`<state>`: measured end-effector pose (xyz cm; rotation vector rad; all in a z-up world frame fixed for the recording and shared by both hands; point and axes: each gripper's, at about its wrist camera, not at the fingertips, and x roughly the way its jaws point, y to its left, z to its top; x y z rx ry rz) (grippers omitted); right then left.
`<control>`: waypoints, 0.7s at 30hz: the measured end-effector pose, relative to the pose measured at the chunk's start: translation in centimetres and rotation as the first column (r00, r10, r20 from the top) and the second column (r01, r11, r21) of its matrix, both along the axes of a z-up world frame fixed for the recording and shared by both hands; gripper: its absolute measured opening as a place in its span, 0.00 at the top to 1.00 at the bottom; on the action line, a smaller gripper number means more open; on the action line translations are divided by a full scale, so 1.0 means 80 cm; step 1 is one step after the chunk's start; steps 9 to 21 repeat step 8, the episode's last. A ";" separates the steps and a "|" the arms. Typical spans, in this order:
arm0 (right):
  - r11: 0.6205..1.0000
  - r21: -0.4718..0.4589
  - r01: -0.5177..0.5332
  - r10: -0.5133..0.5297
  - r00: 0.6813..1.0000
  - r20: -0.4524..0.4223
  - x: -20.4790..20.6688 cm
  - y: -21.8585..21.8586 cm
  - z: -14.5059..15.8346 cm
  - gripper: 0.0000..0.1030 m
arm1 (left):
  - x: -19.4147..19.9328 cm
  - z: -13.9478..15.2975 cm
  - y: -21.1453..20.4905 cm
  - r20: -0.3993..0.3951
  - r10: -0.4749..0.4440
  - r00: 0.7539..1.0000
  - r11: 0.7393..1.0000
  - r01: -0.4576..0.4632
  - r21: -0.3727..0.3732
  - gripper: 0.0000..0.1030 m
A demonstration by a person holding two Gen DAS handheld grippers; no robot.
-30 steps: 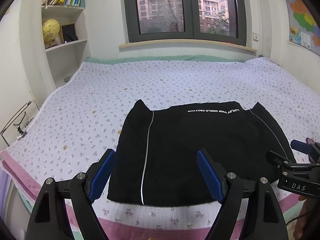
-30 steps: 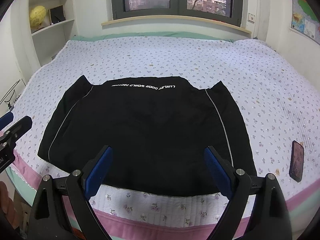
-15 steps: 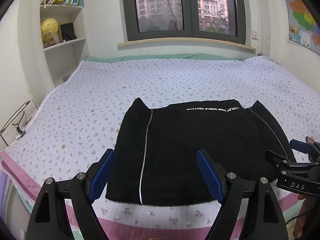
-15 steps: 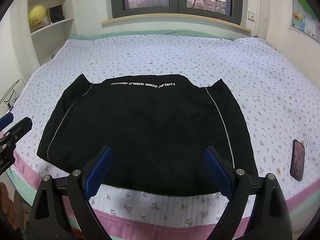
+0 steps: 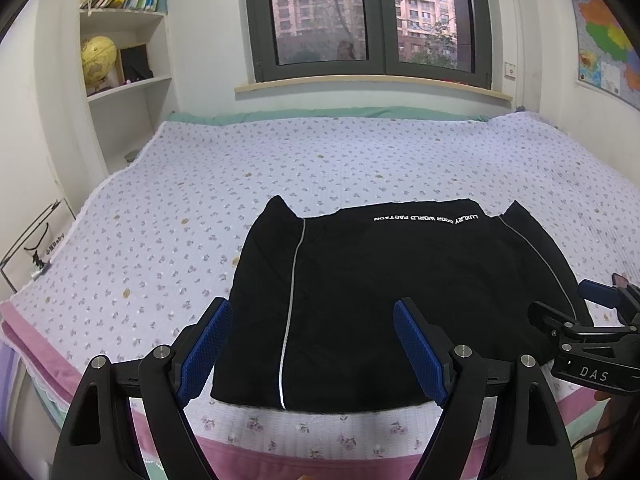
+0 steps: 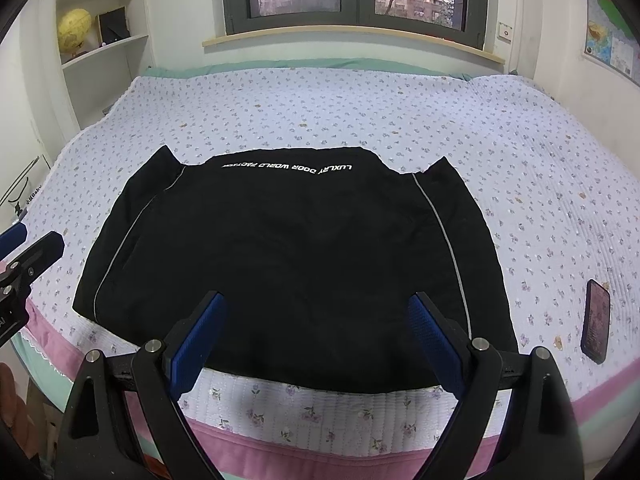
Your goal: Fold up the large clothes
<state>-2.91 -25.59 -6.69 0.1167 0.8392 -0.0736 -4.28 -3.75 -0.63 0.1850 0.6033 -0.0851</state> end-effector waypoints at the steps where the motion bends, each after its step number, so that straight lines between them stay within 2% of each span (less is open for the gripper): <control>1: 1.000 0.000 0.000 0.000 1.000 -0.001 0.000 0.000 0.000 0.10 | 0.000 0.000 0.000 0.003 0.003 1.000 1.000 -0.003 0.003 0.19; 7: 1.000 -0.001 -0.004 0.004 1.000 -0.004 0.000 -0.003 -0.002 0.10 | -0.005 0.003 0.007 0.050 0.023 0.999 1.000 -0.023 -0.004 0.19; 21: 1.000 -0.001 -0.005 0.005 1.000 -0.004 0.000 -0.004 -0.002 0.10 | -0.004 0.004 0.009 0.040 0.020 0.999 1.000 -0.019 -0.016 0.19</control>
